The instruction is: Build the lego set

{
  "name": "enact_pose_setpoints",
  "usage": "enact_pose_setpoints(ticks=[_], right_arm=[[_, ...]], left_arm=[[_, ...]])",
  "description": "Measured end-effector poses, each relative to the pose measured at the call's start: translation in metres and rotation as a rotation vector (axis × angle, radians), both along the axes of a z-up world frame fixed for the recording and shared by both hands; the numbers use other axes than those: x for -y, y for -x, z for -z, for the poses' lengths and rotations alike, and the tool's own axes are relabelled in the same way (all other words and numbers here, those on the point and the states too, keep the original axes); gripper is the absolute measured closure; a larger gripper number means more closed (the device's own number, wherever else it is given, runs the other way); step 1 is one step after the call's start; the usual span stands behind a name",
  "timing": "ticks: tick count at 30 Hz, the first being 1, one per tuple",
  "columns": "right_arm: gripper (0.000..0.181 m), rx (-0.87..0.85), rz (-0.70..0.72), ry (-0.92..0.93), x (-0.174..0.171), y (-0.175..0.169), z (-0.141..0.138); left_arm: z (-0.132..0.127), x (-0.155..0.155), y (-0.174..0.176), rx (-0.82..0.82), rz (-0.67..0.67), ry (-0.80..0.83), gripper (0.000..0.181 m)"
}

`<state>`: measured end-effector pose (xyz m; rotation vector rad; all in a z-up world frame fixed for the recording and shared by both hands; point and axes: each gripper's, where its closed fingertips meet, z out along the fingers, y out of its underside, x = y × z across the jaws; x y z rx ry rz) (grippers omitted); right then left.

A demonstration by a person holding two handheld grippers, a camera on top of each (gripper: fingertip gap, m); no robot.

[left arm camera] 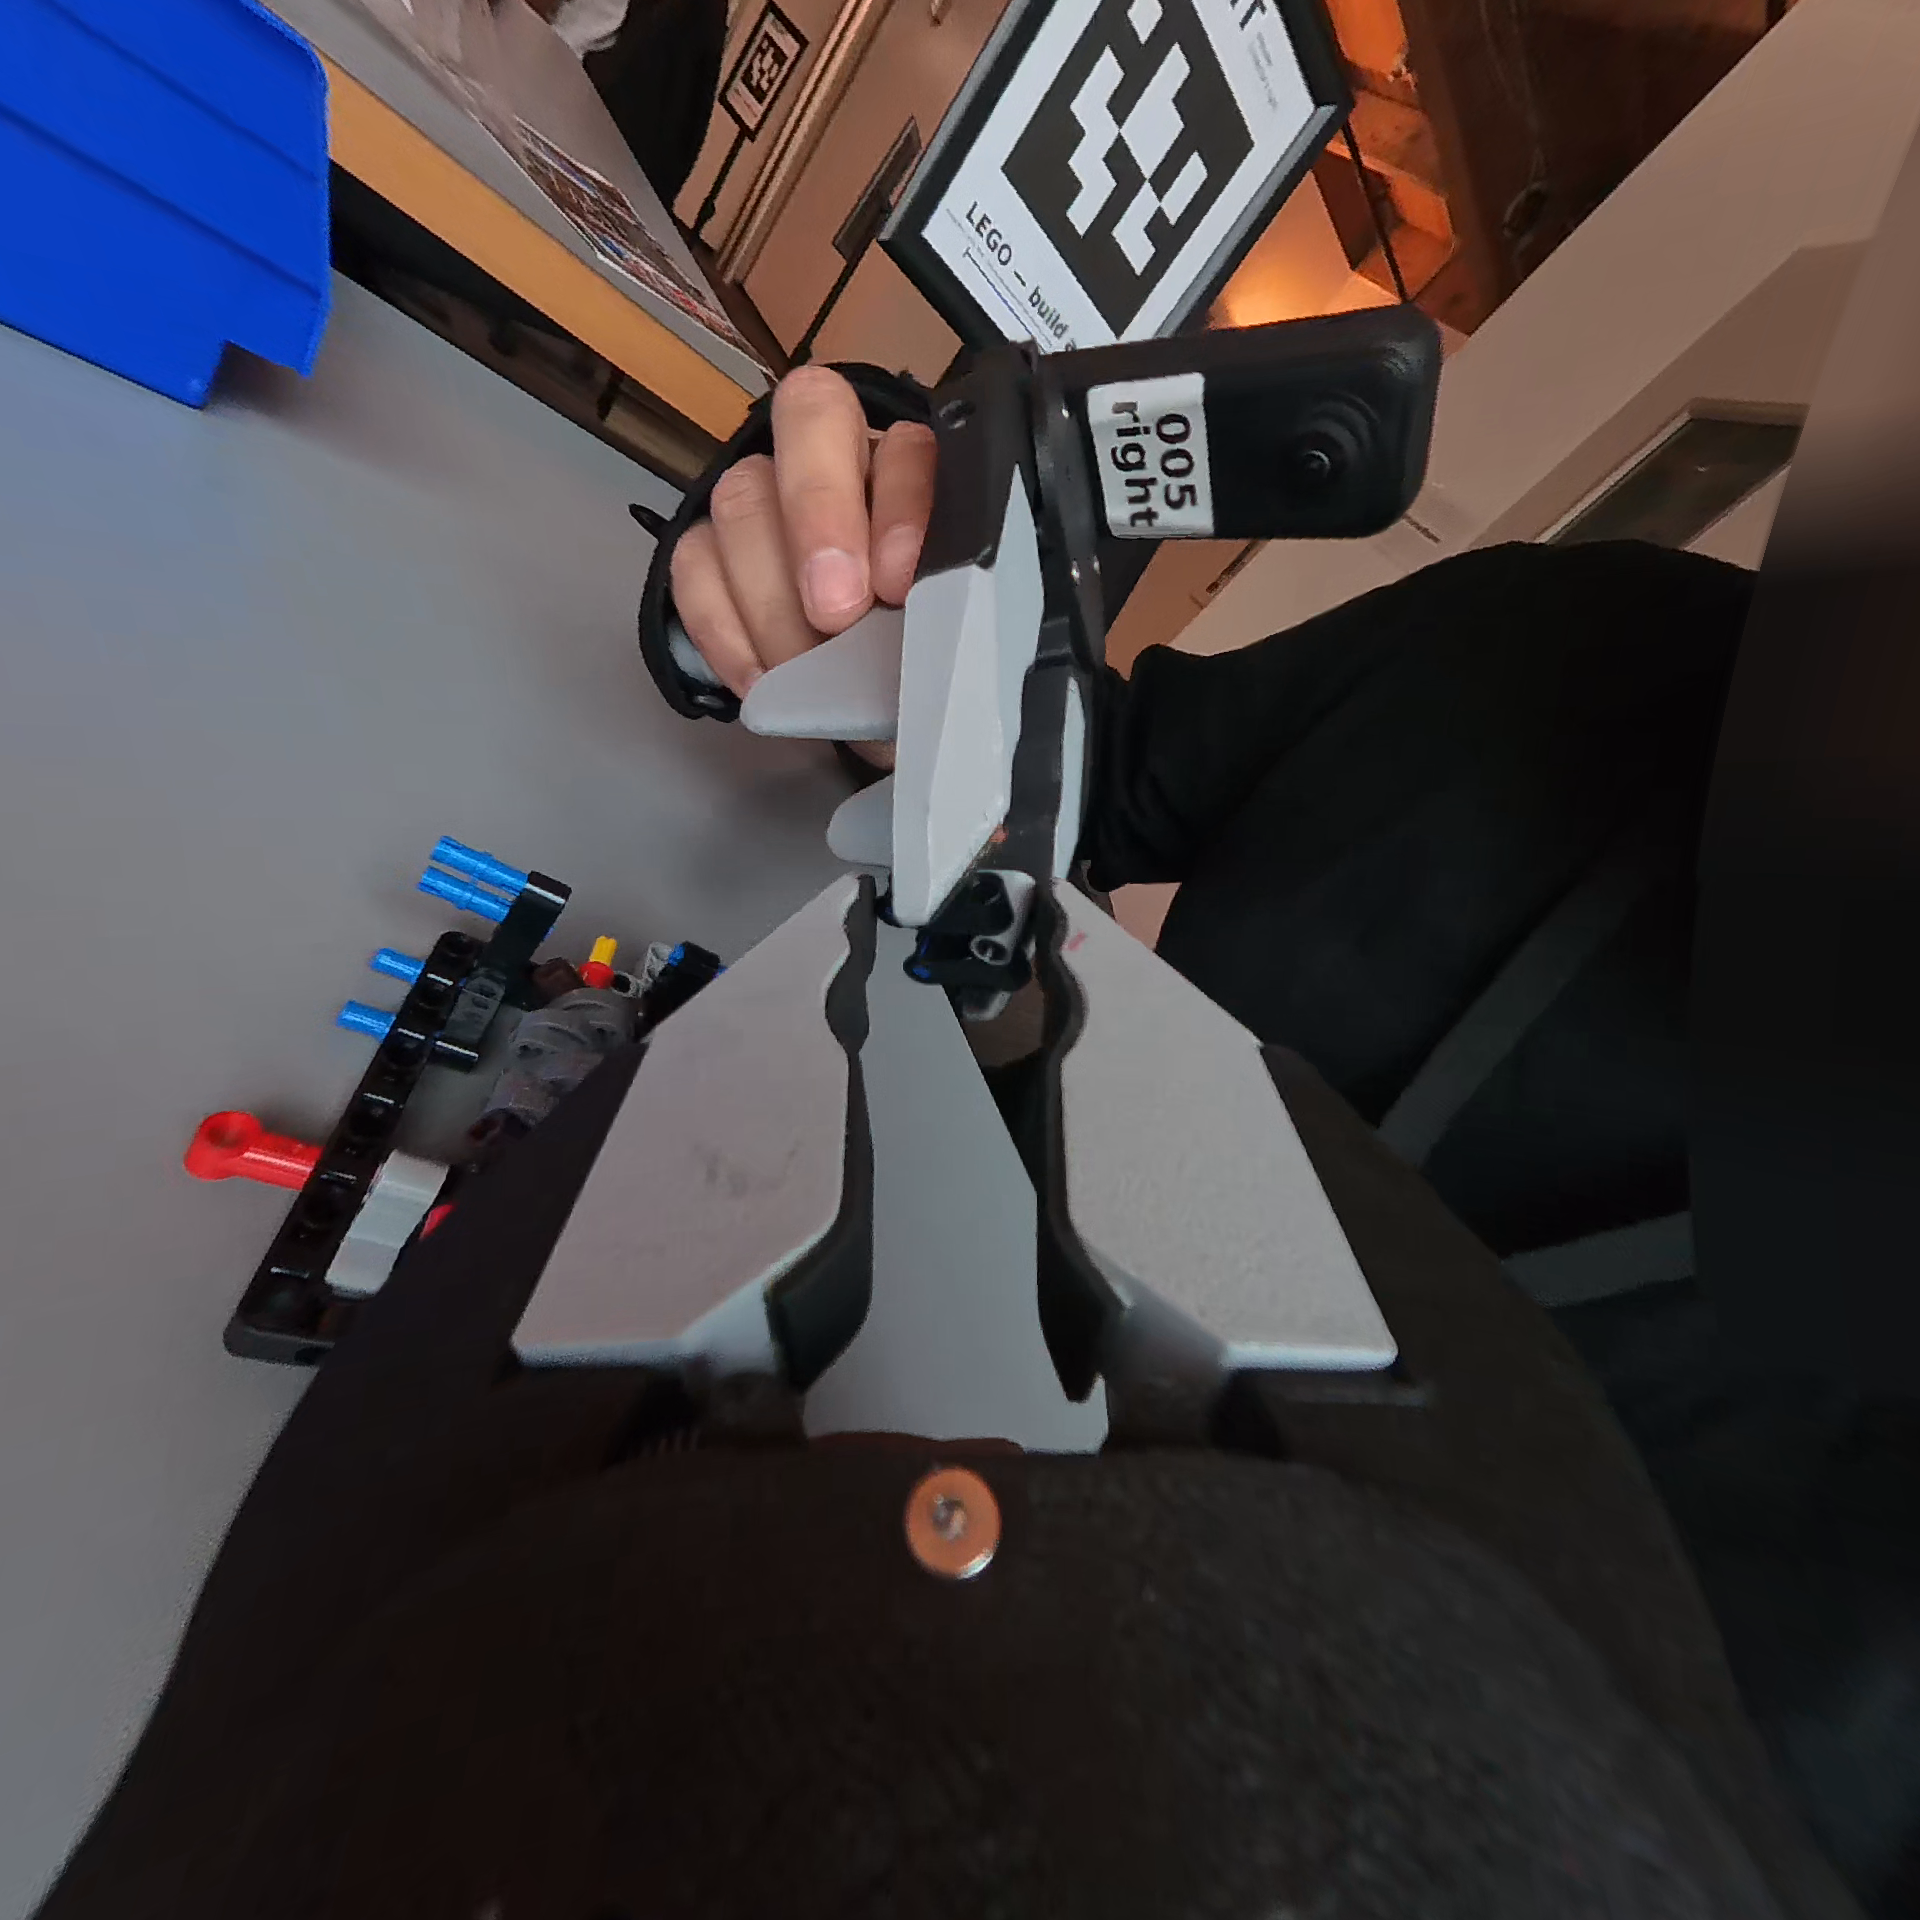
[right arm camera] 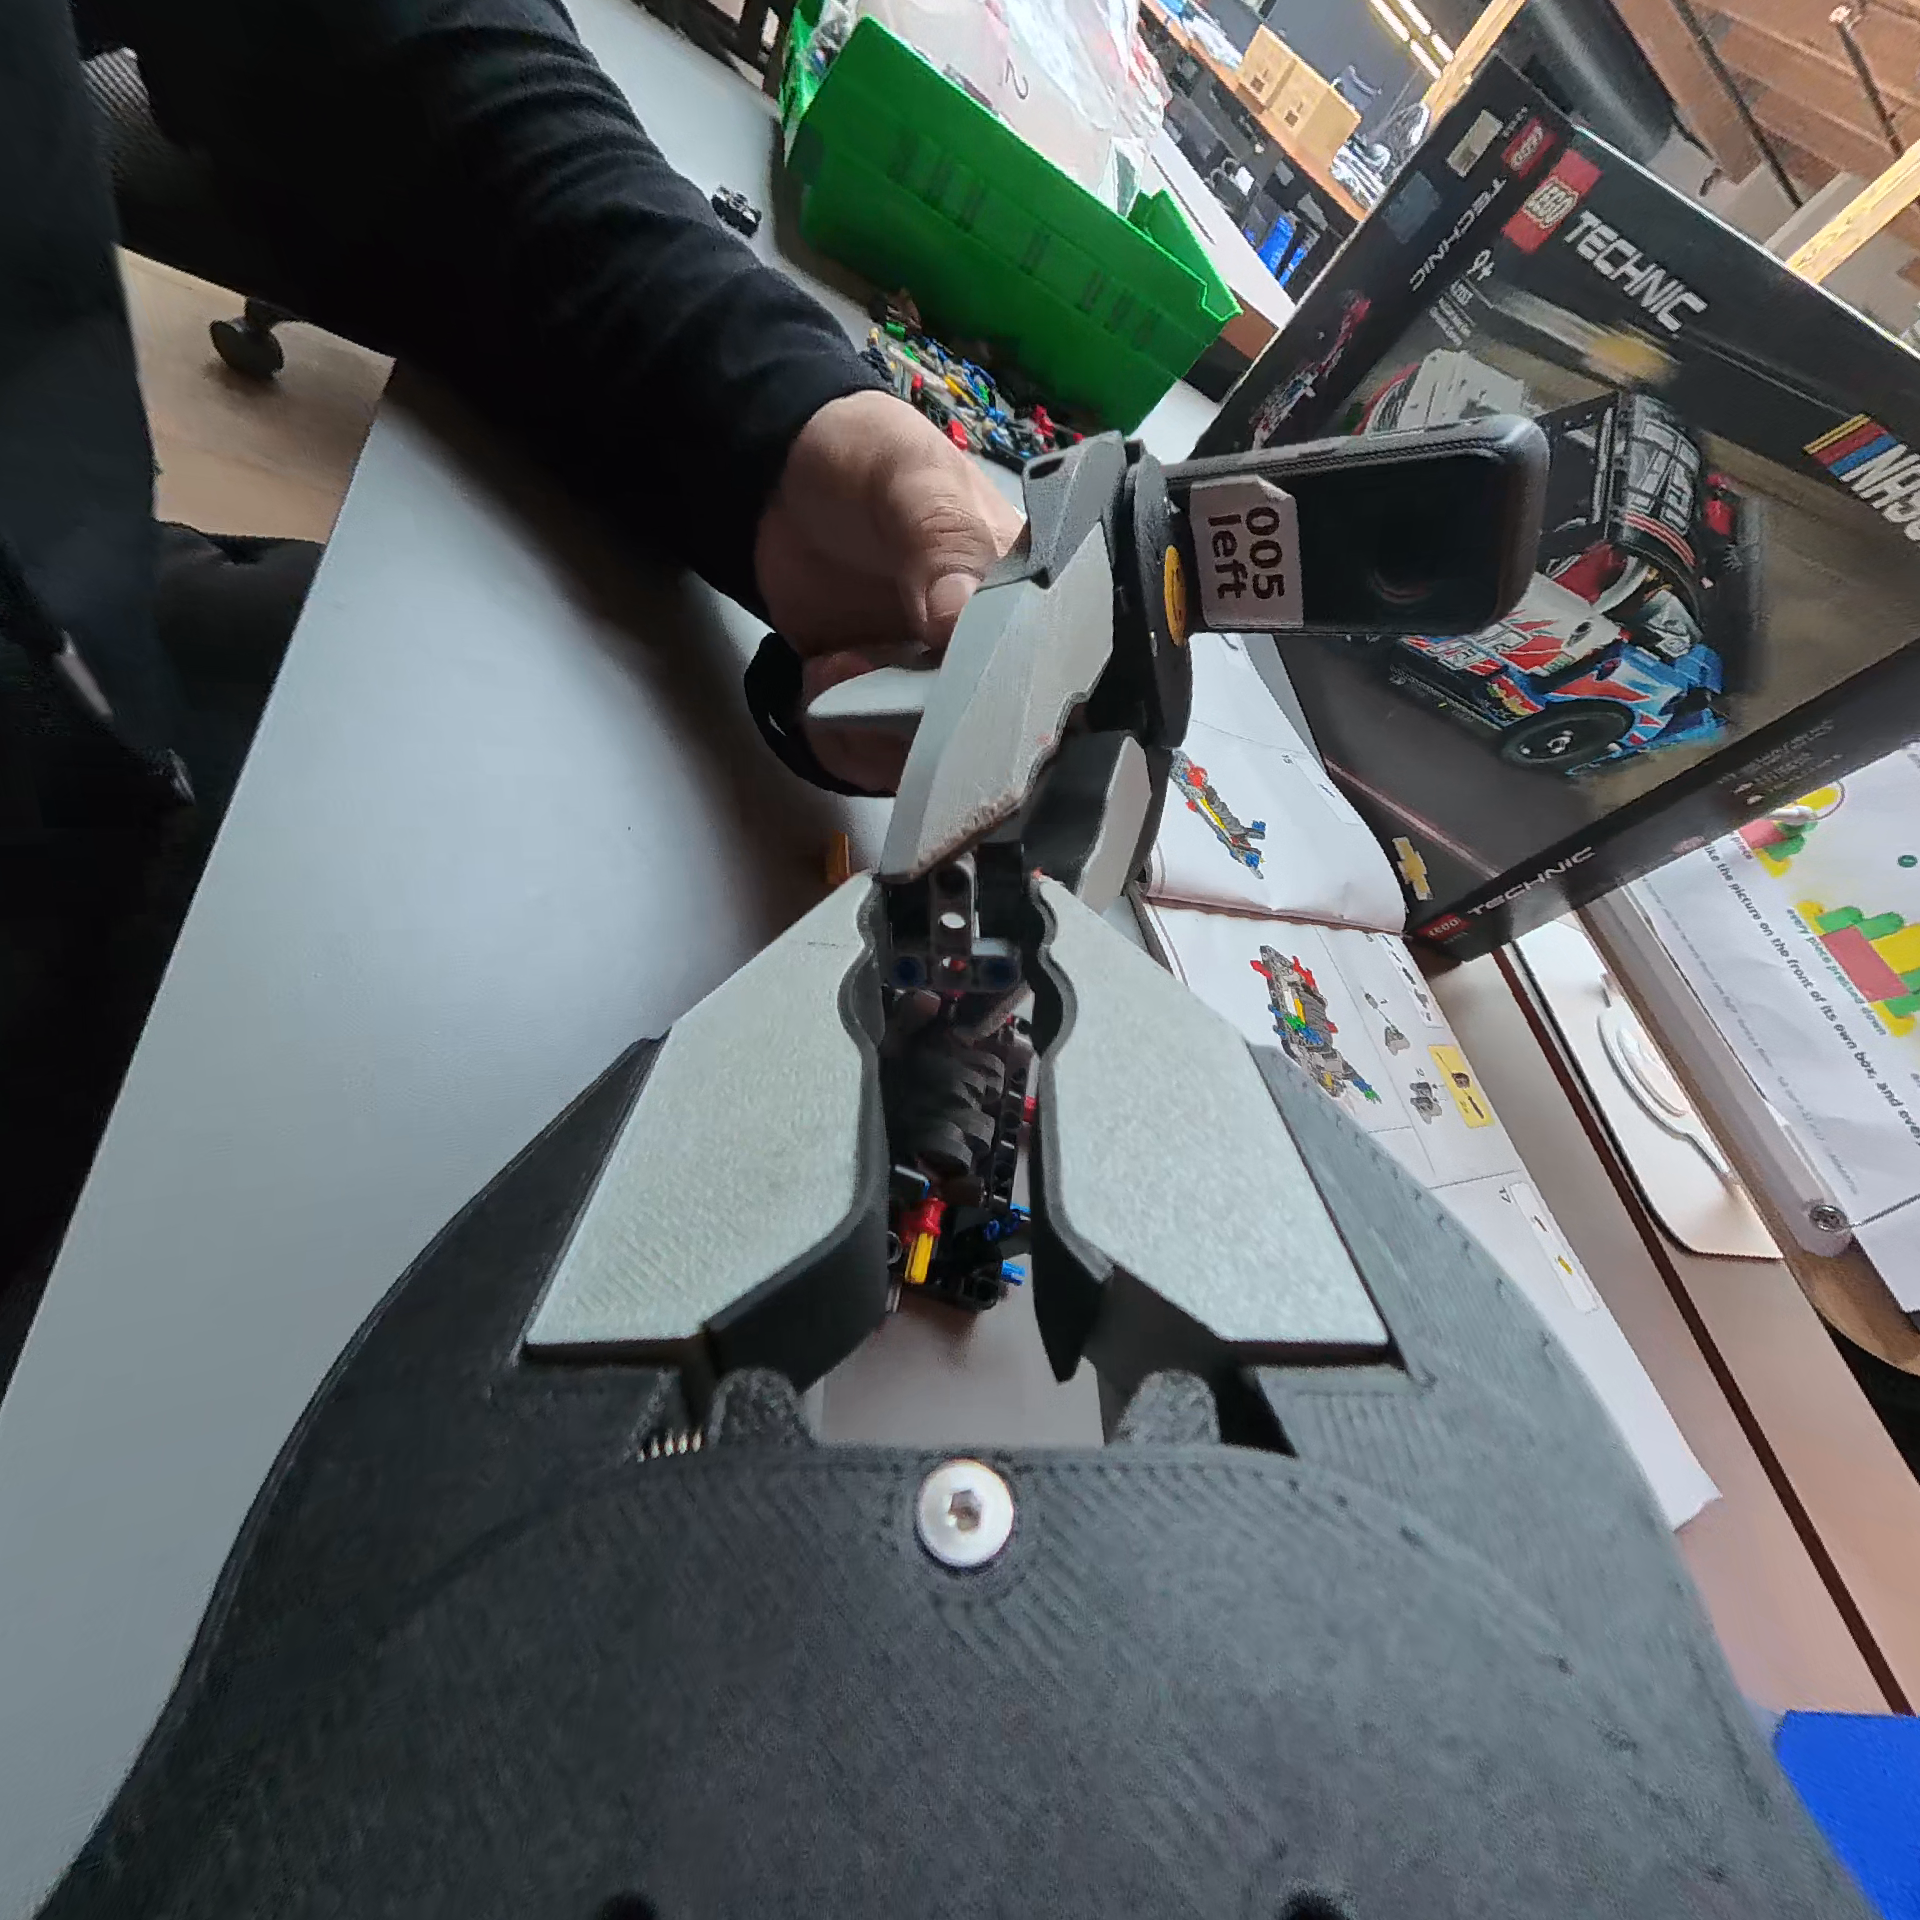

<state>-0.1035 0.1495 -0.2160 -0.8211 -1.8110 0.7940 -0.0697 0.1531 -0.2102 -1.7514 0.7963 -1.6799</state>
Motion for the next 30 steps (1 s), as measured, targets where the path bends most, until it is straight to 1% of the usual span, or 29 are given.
enact_pose_setpoints(ticks=[4,8,11,16,22,27,30], right_arm=[[0.16,0.019,0.034,-0.01,-0.005,0.005,0.006],[0.153,0.049,0.062,0.009,-0.01,0.009,0.009],[0.153,0.062,0.09,0.025,-0.017,0.009,0.008],[0.154,0.1,0.144,-0.039,-0.027,0.006,0.015],[0.154,0.099,0.176,-0.076,-0.03,0.006,0.014],[0.154,0.101,0.181,-0.165,-0.027,0.007,0.014],[0.16,0.099,0.173,-0.198,-0.023,0.009,0.015]], left_arm=[[0.006,-0.004,0.006,-0.026,-0.034,0.003,0.153],[0.005,-0.011,0.013,-0.016,-0.075,0.02,0.153],[0.004,-0.016,0.019,-0.003,-0.106,0.035,0.153],[0.007,-0.022,0.024,0.005,-0.133,0.084,0.153],[0.009,-0.021,0.02,-0.006,-0.132,0.097,0.153],[0.014,-0.022,0.017,-0.025,-0.14,0.125,0.154],[0.017,-0.022,0.016,-0.042,-0.147,0.139,0.153]])
